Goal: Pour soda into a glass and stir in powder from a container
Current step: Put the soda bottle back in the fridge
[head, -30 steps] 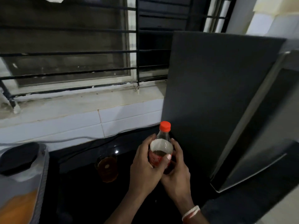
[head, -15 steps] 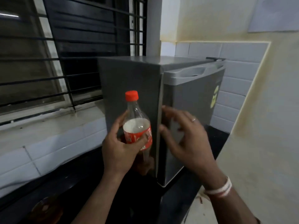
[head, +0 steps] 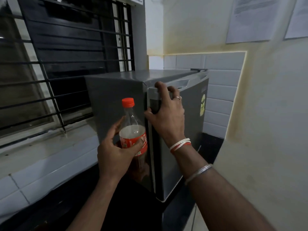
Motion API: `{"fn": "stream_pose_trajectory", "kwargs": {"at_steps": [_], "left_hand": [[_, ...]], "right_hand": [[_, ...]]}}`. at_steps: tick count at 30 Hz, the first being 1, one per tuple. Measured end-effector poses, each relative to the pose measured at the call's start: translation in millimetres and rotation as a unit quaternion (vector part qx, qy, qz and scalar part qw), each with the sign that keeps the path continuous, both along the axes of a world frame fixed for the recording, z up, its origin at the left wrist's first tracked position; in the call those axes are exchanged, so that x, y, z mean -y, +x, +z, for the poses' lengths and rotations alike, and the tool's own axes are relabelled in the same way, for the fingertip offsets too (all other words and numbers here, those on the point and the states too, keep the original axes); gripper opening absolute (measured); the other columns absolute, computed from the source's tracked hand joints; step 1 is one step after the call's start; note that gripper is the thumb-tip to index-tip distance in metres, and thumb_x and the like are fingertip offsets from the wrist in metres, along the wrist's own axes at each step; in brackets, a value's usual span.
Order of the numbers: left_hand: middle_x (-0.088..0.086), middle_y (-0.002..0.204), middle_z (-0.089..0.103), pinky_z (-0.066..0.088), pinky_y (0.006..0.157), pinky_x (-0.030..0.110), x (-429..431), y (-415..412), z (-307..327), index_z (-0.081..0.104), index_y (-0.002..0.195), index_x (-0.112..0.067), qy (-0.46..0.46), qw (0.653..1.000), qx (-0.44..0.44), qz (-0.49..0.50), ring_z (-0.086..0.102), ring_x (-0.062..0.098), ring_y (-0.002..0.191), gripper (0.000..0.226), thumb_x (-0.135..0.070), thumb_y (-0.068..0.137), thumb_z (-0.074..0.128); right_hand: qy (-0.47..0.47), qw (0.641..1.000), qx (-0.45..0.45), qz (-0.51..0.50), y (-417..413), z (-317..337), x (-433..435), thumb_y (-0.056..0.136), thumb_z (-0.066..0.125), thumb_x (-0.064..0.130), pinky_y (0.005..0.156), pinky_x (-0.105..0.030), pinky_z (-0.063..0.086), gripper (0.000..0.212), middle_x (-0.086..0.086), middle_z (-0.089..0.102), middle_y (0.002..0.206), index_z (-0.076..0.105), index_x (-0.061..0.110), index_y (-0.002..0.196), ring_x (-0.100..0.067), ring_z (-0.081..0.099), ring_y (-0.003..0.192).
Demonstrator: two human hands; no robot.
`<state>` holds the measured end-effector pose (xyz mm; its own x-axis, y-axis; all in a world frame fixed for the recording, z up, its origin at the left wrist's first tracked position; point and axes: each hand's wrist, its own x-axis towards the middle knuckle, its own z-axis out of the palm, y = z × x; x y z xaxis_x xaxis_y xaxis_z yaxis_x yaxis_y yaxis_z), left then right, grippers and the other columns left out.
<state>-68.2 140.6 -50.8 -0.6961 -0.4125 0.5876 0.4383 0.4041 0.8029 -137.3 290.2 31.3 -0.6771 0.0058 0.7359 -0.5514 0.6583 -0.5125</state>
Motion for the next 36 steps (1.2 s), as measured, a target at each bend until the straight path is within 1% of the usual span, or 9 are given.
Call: {"fn": "stream_pose_trajectory", "kwargs": {"at_steps": [5,9,12,14,17,21,24,30,36], "left_hand": [[-0.037,0.124,0.063,0.060,0.092,0.033,-15.5,0.3,-0.2,0.058,0.134,-0.047,-0.009,0.998,0.003,-0.057,0.063,-0.012,0.112,0.087,-0.058,0.051,0.082],[-0.041,0.117,0.064,0.062,0.090,0.038,-45.8,-9.6,9.5,0.057,0.120,-0.065,-0.022,0.993,0.018,-0.116,0.067,-0.009,0.105,0.076,-0.054,0.049,0.084],[-0.033,0.119,0.068,0.063,0.090,0.042,-67.4,-24.8,17.3,0.060,0.133,-0.048,-0.020,0.988,0.004,-0.156,0.069,-0.004,0.104,0.086,-0.049,0.051,0.086],[-0.033,0.118,0.067,0.062,0.090,0.042,-79.6,-35.2,26.5,0.059,0.138,-0.040,-0.026,0.984,0.001,-0.176,0.068,-0.007,0.105,0.090,-0.049,0.052,0.086],[-0.022,0.123,0.067,0.064,0.089,0.043,-94.3,-50.4,42.6,0.056,0.139,-0.044,-0.056,0.982,-0.011,-0.182,0.069,0.001,0.107,0.092,-0.047,0.053,0.086],[-0.018,0.121,0.065,0.057,0.088,0.028,-111.1,-70.8,64.8,0.056,0.136,-0.044,-0.205,0.970,-0.055,-0.116,0.066,0.007,0.101,0.089,-0.038,0.056,0.094],[-0.005,0.125,0.067,0.054,0.088,0.031,-116.8,-94.9,74.8,0.054,0.139,-0.042,-0.356,0.930,-0.055,-0.074,0.066,0.018,0.102,0.090,-0.040,0.058,0.094],[0.006,0.125,0.063,0.056,0.089,0.046,-111.3,-149.8,74.8,0.046,0.140,-0.035,-0.592,0.799,0.100,0.019,0.066,0.036,0.109,0.075,-0.033,0.073,0.081],[0.010,0.125,0.065,0.047,0.100,0.056,-101.0,-180.7,61.5,0.048,0.136,-0.025,-0.687,0.681,0.226,0.118,0.066,0.035,0.116,0.044,-0.008,0.096,0.059]], "right_hand": [[-0.025,0.998,-0.053,-0.017,30.8,-12.7,-77.1,0.077,0.074,0.030,0.079,-0.032,0.057,0.083,0.002,0.039,0.148,0.034,0.040,0.148,-0.016,0.060,0.103],[-0.067,0.988,-0.110,-0.080,55.0,-19.7,-135.9,0.081,0.065,0.010,0.094,-0.004,0.033,0.090,-0.007,0.037,0.156,0.022,0.018,0.160,-0.015,0.044,0.128],[-0.100,0.974,-0.128,-0.160,70.1,-26.2,-162.0,0.081,0.058,0.002,0.102,-0.034,0.047,0.090,-0.011,0.029,0.159,0.020,0.020,0.161,-0.025,0.042,0.137],[-0.039,0.957,-0.190,-0.214,77.6,-33.3,-174.6,0.082,0.058,0.004,0.109,-0.053,0.044,0.080,-0.016,0.029,0.159,0.032,0.015,0.157,-0.034,0.036,0.146],[0.126,0.949,-0.184,-0.224,75.5,-40.8,-180.5,0.085,0.059,0.007,0.113,-0.048,0.042,0.060,-0.015,0.048,0.146,0.051,0.010,0.144,-0.033,0.041,0.144],[0.316,0.896,-0.012,-0.312,39.4,-53.5,-193.1,0.082,0.058,0.014,0.122,-0.043,0.029,0.063,-0.013,0.056,0.135,0.047,0.009,0.144,-0.032,0.046,0.136],[0.350,0.860,0.049,-0.368,18.2,-64.4,-211.6,0.079,0.062,0.015,0.126,-0.046,0.017,0.065,-0.017,0.060,0.123,0.048,0.000,0.141,-0.038,0.054,0.121],[0.362,0.845,0.072,-0.386,8.9,-65.2,-239.4,0.078,0.064,0.013,0.123,-0.050,0.022,0.069,-0.018,0.058,0.130,0.047,-0.001,0.144,-0.040,0.053,0.121],[0.350,0.854,0.064,-0.379,8.9,-71.9,-236.2,0.084,0.057,0.009,0.125,-0.048,0.018,0.064,-0.018,0.055,0.134,0.045,-0.001,0.146,-0.039,0.051,0.125]]}}
